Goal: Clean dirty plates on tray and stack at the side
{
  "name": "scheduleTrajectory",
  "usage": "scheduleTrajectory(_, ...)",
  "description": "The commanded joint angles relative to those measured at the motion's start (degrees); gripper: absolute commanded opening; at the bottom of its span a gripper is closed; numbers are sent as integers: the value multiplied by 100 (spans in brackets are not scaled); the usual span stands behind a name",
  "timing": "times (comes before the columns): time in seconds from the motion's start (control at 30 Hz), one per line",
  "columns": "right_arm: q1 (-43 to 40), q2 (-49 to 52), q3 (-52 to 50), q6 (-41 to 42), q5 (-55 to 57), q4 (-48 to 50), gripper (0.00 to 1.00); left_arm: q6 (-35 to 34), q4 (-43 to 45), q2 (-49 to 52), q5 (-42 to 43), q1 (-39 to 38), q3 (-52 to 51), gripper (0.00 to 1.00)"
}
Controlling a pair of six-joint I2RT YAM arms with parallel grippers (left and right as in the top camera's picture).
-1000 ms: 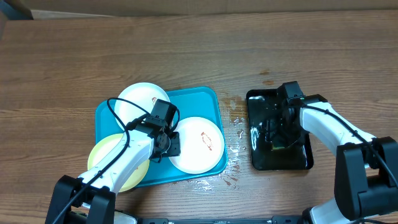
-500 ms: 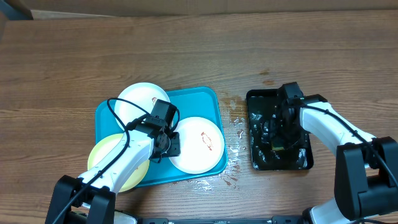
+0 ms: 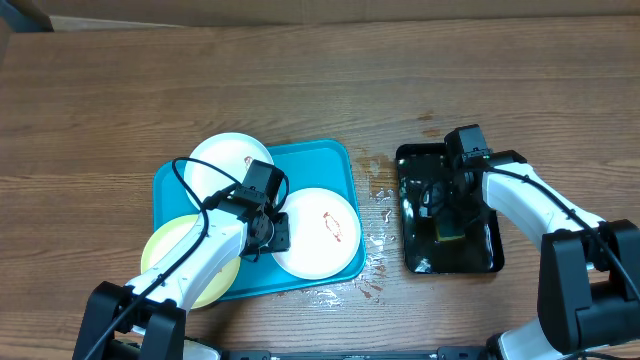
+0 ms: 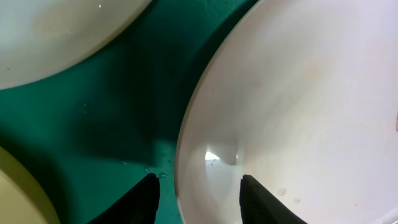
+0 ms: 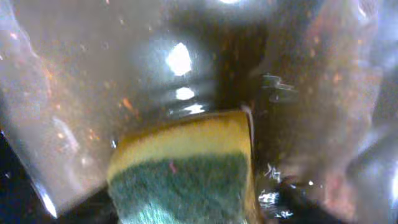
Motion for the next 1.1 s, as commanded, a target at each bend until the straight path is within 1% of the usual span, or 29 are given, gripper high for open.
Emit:
scheduleTrajectory(0.0,-26,9,55,31,-39,120,38,-57,2,50,-35,22,-61,44)
scheduleTrajectory(0.03,-26,9,55,33,-39,151,37,-55,-7,50,-35,22,-61,44)
scheduleTrajectory(0.1,-26,9,55,33,-37,208,28,-57,-20,50,-35,22,-61,44)
scheduleTrajectory(0.17,-26,9,55,33,-37,254,26,-57,-22,50,-35,22,-61,44)
scheduleTrajectory(0.2,-26,9,55,33,-37,271,34,-55,-20,50,-35,22,-61,44)
scheduleTrajectory(0.23,-26,9,55,33,-39,269,53,-55,-20,50,-37,22,-61,45)
scheduleTrajectory(0.27,-26,9,55,33,-37,249,64,-55,-20,50,-37,22,-61,44)
scheduleTrajectory(0.3,-26,9,55,33,-39,212,66,-57,-20,50,-35,20,-61,44)
scheduleTrajectory(0.4,-26,9,9,31,-39,164,65,-57,-17,50,-37,22,-61,44)
scheduleTrajectory(0.43,-26,9,-28,31,-39,190,63,-57,-11,50,-37,22,-61,44)
scheduleTrajectory(0.47,-26,9,-85,33,-39,256,56,-57,0,50,-37,22,-61,43)
scheduleTrajectory(0.5,-26,9,-142,35,-42,326,43,-59,9,50,-37,22,-61,42)
scheduleTrajectory(0.53,-26,9,-188,35,-44,374,18,-59,22,50,-37,22,-61,40)
scheduleTrajectory(0.57,-26,9,-195,48,-46,374,4,-59,26,50,-39,22,-61,36)
scheduleTrajectory(0.63,-26,-28,-109,160,-96,264,4,-57,24,50,-44,22,-61,26)
scheduleTrajectory(0.67,-31,-70,-13,160,-103,129,4,-57,22,50,-44,22,-61,18)
scheduleTrajectory(0.73,-33,-234,304,162,-103,-345,4,-57,17,50,-68,22,-61,6)
scheduleTrajectory(0.77,-33,-332,472,162,-105,-586,4,-55,17,50,-87,22,-61,4)
scheduleTrajectory(0.9,-33,-813,1104,153,-66,-1528,4,-94,24,50,-127,22,-61,4)
scheduleTrajectory(1.07,-26,-1209,1025,162,120,-1572,4,-251,4,50,-129,22,-61,4)
